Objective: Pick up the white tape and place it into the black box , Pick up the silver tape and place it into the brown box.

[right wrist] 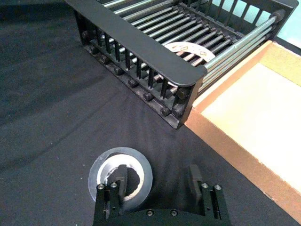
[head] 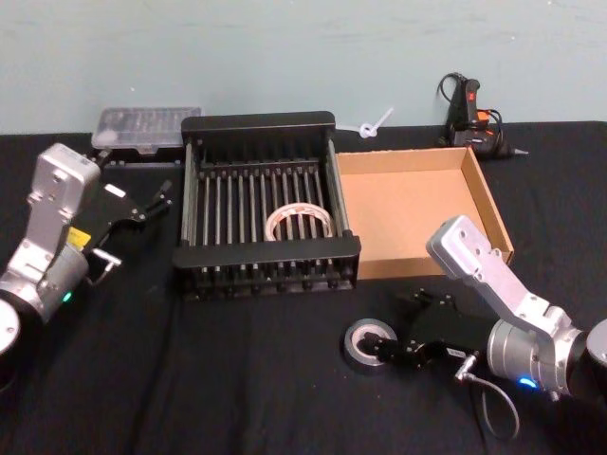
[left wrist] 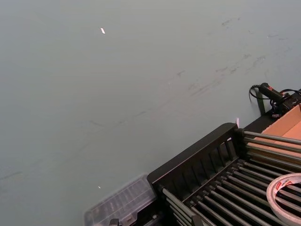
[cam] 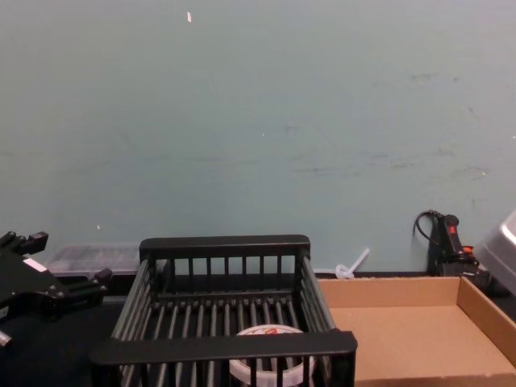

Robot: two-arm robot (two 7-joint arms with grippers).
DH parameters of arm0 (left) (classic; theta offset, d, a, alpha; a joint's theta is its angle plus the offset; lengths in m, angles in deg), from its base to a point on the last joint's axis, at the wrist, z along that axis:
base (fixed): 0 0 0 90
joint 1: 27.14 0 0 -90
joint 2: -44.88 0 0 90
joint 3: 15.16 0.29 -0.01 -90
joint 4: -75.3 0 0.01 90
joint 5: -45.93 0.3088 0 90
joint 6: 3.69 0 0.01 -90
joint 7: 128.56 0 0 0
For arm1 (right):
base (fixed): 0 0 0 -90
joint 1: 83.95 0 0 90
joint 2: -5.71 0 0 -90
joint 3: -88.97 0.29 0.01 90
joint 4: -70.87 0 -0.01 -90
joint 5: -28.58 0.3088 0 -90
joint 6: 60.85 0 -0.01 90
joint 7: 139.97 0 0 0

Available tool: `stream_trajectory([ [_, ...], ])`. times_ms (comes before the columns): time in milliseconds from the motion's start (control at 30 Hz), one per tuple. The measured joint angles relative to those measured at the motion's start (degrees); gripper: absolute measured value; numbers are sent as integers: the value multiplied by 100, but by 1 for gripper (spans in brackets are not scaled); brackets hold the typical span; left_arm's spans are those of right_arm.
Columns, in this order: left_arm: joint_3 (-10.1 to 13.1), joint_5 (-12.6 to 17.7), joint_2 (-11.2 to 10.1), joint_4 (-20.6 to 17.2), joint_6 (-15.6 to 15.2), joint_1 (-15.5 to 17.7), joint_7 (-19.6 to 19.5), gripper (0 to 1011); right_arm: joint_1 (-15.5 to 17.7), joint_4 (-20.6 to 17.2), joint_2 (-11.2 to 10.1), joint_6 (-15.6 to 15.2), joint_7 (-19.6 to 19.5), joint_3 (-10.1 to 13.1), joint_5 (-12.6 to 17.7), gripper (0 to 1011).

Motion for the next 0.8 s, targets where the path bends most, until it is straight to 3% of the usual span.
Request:
stream_trajectory([
  [700, 0, 0, 0, 0, 0, 0, 0, 1001, 0, 0, 0, 0, -7, -1, 7, 187],
  [800, 0, 0, 0, 0, 0, 0, 0, 1001, 0, 0, 0, 0, -7, -1, 9, 146],
])
